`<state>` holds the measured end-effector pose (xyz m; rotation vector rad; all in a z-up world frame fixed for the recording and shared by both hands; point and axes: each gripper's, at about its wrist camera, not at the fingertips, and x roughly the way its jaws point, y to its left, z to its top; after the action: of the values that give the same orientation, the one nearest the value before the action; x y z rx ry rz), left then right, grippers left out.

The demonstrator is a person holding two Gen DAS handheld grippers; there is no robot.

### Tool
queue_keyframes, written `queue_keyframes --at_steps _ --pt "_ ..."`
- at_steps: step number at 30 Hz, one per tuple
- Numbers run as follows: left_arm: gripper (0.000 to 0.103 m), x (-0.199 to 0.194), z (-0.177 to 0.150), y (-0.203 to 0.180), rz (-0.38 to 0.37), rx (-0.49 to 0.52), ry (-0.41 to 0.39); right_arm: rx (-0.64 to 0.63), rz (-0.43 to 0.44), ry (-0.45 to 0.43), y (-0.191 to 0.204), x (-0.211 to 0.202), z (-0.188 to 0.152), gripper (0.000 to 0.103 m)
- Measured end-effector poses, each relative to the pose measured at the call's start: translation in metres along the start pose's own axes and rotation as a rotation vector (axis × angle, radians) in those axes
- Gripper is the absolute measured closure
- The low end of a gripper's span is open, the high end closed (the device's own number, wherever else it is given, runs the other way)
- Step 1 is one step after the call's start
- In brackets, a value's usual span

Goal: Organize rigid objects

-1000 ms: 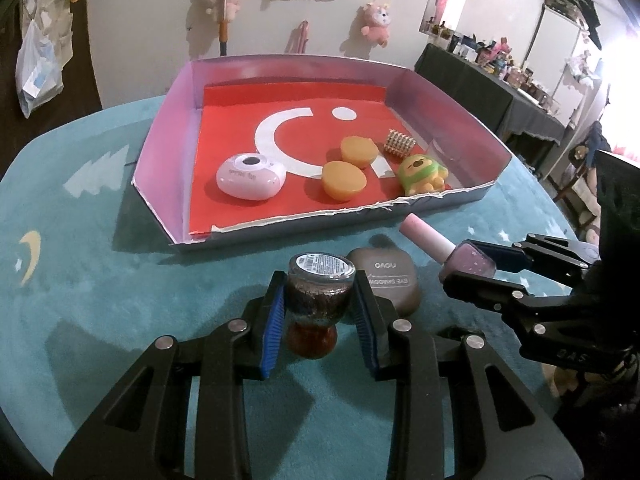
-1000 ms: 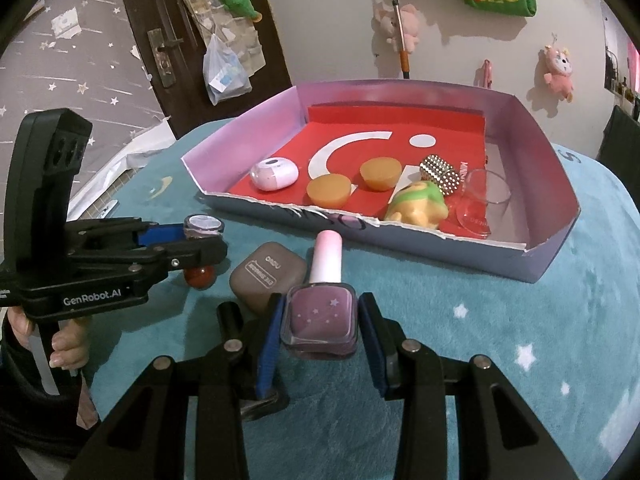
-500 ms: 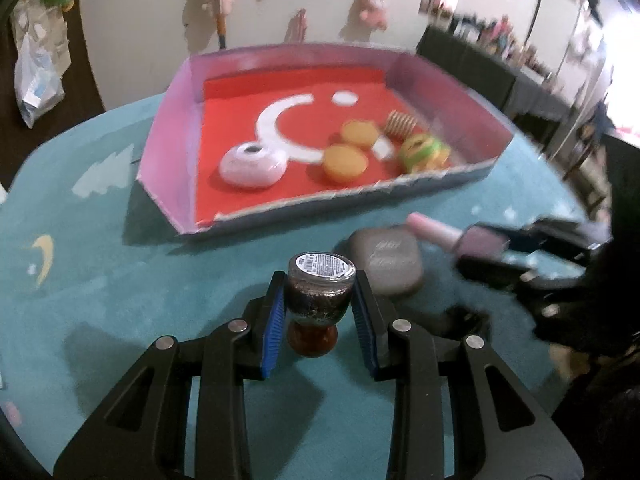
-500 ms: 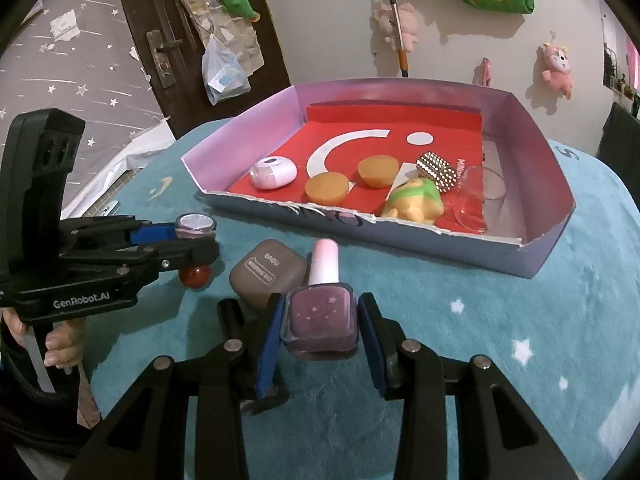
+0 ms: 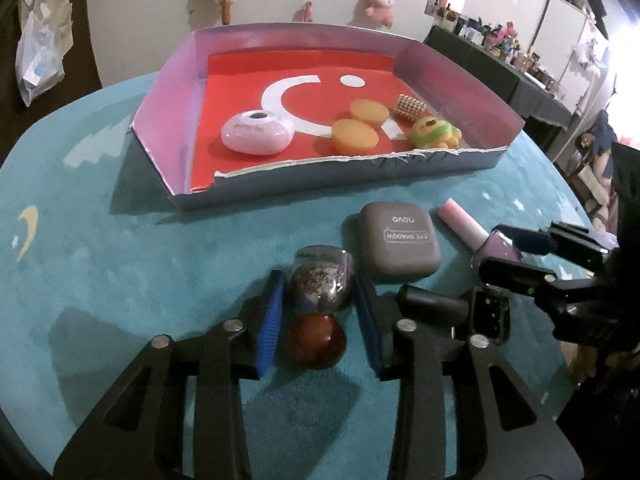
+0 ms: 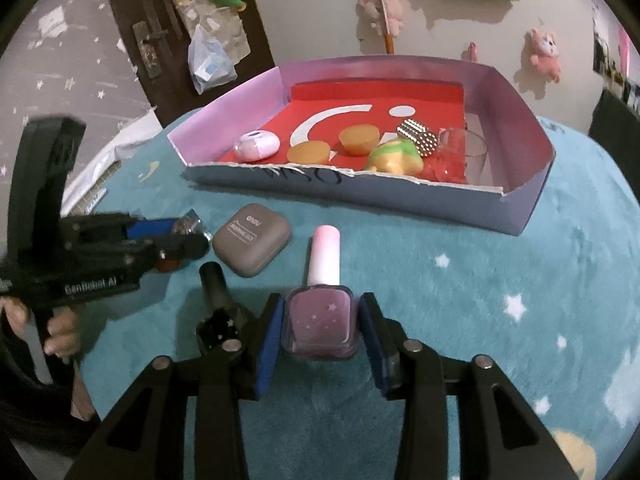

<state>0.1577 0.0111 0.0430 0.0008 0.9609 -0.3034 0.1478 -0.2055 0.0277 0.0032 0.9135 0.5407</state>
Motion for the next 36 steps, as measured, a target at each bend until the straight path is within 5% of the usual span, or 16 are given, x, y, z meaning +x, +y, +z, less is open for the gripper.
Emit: queue_keyframes --at_steps 1,2,13,22,27,36 --pt "0.039 -0.001 -0.002 0.0 0.009 -0.002 -0.011 -0.004 -0.009 -0.004 0.0 0.0 0.0 0.048" --pt "0.034 -0.003 -0.003 0.0 0.019 -0.003 -0.025 -0.012 -0.025 -0.006 0.001 0.0 0.0 0.045" --pt "0.034 -0.006 -0.009 0.002 0.048 -0.008 -0.055 -0.044 -0.071 -0.013 0.005 0.001 0.001 0.041" --pt "0.071 -0.002 -0.014 -0.012 0.074 0.06 -0.065 -0.088 -0.126 0.005 0.014 0.007 0.002 0.053" --pt "0.074 -0.005 -0.017 -0.015 0.077 0.072 -0.073 -0.125 -0.154 0.009 0.021 0.009 0.001 0.065" --pt "0.074 -0.011 -0.016 -0.017 0.057 0.068 -0.073 -0.124 -0.14 -0.024 0.024 -0.001 0.001 0.065"
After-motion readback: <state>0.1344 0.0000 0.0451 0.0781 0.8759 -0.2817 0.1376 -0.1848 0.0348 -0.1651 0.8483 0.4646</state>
